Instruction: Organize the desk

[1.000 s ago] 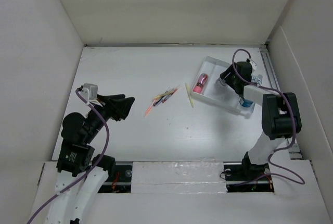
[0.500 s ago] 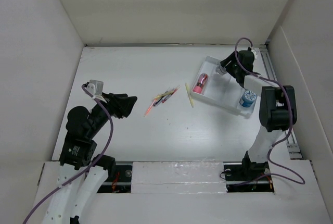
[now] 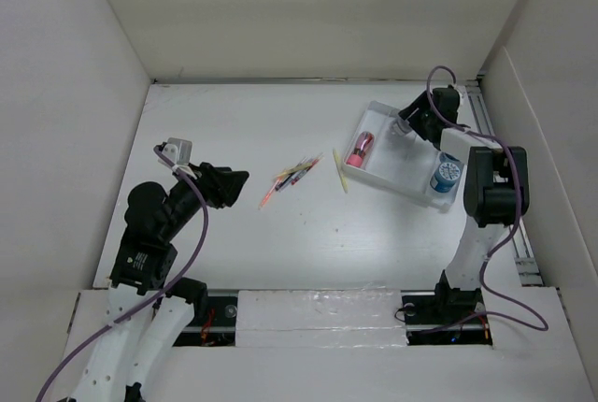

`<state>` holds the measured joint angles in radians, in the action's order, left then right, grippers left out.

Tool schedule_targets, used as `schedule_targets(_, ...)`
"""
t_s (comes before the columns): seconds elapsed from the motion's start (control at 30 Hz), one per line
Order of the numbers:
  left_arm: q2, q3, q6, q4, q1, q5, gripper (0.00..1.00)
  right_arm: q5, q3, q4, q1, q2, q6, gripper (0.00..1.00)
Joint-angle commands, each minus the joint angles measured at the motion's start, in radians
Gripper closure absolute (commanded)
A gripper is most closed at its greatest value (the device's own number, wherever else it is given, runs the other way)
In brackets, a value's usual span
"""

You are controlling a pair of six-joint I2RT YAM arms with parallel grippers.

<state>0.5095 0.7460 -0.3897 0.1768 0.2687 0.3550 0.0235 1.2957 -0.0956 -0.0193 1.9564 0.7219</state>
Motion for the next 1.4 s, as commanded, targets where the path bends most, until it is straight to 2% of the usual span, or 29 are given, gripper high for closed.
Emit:
schedule_targets(0.0,0.004,0.027,0.015,-0.030,0.004,-0.002,0.50,0.012,0.048,-0.015,-0.016,-0.025,0.002,0.41)
schedule_targets(0.27,-0.020,0.021,0.015,-0.030,0.004,-0.002,0.50,0.006,0.002,-0.013,-0.027,-0.071,-0.006,0.37)
schedule_targets(0.33,-0.026,0.023,0.015,-0.028,0.004,-0.001,0.50,0.022,-0.018,-0.027,-0.027,-0.080,-0.009,0.23)
schedule_targets(0.4,-0.029,0.019,0.015,-0.030,0.004,-0.002,0.50,0.035,-0.039,-0.047,-0.036,-0.093,-0.009,0.15)
schedule_targets(0.7,-0.057,0.009,0.011,-0.031,0.004,-0.007,0.50,0.053,-0.131,-0.128,-0.015,-0.201,-0.007,0.14)
schedule_targets(0.87,-0.072,0.006,0.006,-0.036,0.004,-0.005,0.49,0.075,-0.246,-0.239,0.076,-0.370,-0.001,0.15)
schedule_targets(1.03,-0.091,0.001,-0.003,-0.027,-0.005,-0.036,0.49,0.119,-0.253,-0.325,0.220,-0.416,-0.016,0.19)
schedule_targets(1.07,-0.088,0.001,-0.006,-0.030,-0.016,-0.039,0.49,0.118,-0.245,-0.328,0.245,-0.413,-0.022,0.21)
schedule_targets(1.17,-0.065,-0.002,-0.021,-0.034,-0.031,-0.045,0.49,0.150,-0.234,-0.371,0.321,-0.390,-0.016,0.38)
schedule_targets(1.2,-0.057,-0.002,-0.028,-0.039,-0.031,-0.054,0.49,0.159,-0.236,-0.397,0.349,-0.378,-0.012,0.64)
schedule_targets(1.23,-0.048,-0.005,-0.032,-0.042,-0.031,-0.053,0.49,0.186,-0.231,-0.411,0.361,-0.372,-0.007,0.75)
schedule_targets(1.27,-0.030,-0.007,-0.035,-0.051,-0.031,-0.056,0.49,0.200,-0.230,-0.426,0.372,-0.366,-0.001,0.82)
schedule_targets(1.3,-0.011,-0.007,-0.035,-0.054,-0.031,-0.070,0.50,0.222,-0.222,-0.462,0.392,-0.354,0.010,1.00)
schedule_targets(1.37,0.001,-0.004,-0.032,-0.057,-0.031,-0.077,0.51,0.251,-0.211,-0.484,0.404,-0.334,0.031,1.00)
